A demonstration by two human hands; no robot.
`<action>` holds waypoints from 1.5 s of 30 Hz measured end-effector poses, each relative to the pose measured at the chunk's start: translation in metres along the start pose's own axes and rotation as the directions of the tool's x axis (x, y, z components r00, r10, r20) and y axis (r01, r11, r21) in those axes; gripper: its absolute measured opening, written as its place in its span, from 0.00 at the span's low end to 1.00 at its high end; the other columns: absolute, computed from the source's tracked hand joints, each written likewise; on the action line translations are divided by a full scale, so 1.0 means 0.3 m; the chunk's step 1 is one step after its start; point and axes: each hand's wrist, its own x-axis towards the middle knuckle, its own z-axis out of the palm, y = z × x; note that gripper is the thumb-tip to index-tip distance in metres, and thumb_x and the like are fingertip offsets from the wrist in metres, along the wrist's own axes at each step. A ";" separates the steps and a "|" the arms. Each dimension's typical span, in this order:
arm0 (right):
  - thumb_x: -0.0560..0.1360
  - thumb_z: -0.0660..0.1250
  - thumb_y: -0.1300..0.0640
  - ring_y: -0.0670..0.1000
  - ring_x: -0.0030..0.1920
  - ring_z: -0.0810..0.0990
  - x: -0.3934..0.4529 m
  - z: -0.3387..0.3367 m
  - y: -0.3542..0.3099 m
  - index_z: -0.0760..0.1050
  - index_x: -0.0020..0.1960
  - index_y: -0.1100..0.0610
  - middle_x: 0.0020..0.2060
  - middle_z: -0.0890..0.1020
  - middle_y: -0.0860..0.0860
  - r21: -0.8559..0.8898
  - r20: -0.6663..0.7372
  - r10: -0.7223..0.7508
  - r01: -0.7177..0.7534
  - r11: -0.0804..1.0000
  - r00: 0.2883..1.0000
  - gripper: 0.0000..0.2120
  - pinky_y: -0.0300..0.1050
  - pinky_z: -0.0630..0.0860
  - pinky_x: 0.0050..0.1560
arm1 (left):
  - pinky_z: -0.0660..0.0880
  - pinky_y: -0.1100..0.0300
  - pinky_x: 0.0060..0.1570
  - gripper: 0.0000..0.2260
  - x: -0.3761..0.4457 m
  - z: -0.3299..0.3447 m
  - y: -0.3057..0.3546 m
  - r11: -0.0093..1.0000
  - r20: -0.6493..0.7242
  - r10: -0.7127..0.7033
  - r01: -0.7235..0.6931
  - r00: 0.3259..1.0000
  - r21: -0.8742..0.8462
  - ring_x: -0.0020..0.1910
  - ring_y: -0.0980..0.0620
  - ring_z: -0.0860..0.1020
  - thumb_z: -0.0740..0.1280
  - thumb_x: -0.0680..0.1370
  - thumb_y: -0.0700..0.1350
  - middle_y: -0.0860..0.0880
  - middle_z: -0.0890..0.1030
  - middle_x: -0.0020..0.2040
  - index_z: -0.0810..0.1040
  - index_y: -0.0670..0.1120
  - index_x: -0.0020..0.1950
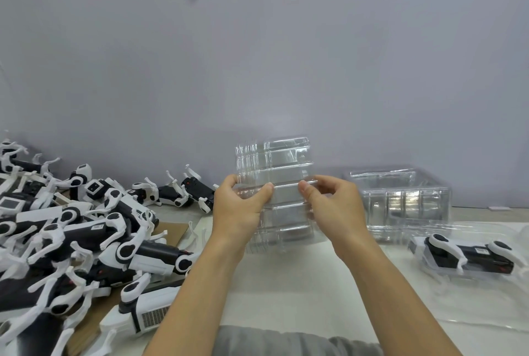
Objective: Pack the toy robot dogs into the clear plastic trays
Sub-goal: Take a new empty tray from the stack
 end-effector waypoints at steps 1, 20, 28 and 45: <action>0.75 0.74 0.56 0.51 0.39 0.82 0.001 -0.001 -0.001 0.82 0.34 0.38 0.31 0.82 0.41 -0.001 -0.008 0.004 -0.004 1.000 1.000 0.15 0.60 0.81 0.50 | 0.77 0.66 0.32 0.09 0.002 -0.001 -0.002 1.000 0.000 0.001 -0.001 1.000 0.001 0.34 0.55 0.82 0.76 0.74 0.43 0.46 0.86 0.39 0.78 0.44 0.49; 0.80 0.65 0.58 0.42 0.26 0.78 0.069 -0.188 -0.067 0.82 0.46 0.52 0.37 0.78 0.47 0.228 -0.322 0.094 -0.019 0.974 0.942 0.08 0.40 0.71 0.34 | 0.80 0.38 0.50 0.03 0.029 -0.064 -0.035 0.922 -0.174 -0.264 0.196 0.949 -0.333 0.44 0.43 0.81 0.72 0.72 0.39 0.45 0.85 0.43 0.82 0.46 0.42; 0.81 0.61 0.59 0.45 0.27 0.78 0.045 -0.218 -0.143 0.82 0.48 0.53 0.32 0.75 0.46 0.410 -0.520 0.000 0.250 0.877 0.854 0.11 0.35 0.71 0.29 | 0.75 0.35 0.62 0.43 0.004 0.000 -0.041 0.813 -0.163 -0.399 0.266 0.902 -0.518 0.66 0.37 0.76 0.75 0.65 0.42 0.39 0.73 0.72 0.62 0.40 0.78; 0.81 0.58 0.59 0.47 0.28 0.76 0.035 -0.175 -0.149 0.83 0.47 0.55 0.32 0.75 0.47 0.570 -0.344 0.006 0.204 0.796 0.939 0.14 0.39 0.71 0.34 | 0.79 0.53 0.37 0.06 -0.006 0.065 -0.056 0.795 -0.100 -0.454 0.352 0.885 -0.495 0.33 0.47 0.76 0.65 0.77 0.31 0.40 0.76 0.40 0.71 0.38 0.51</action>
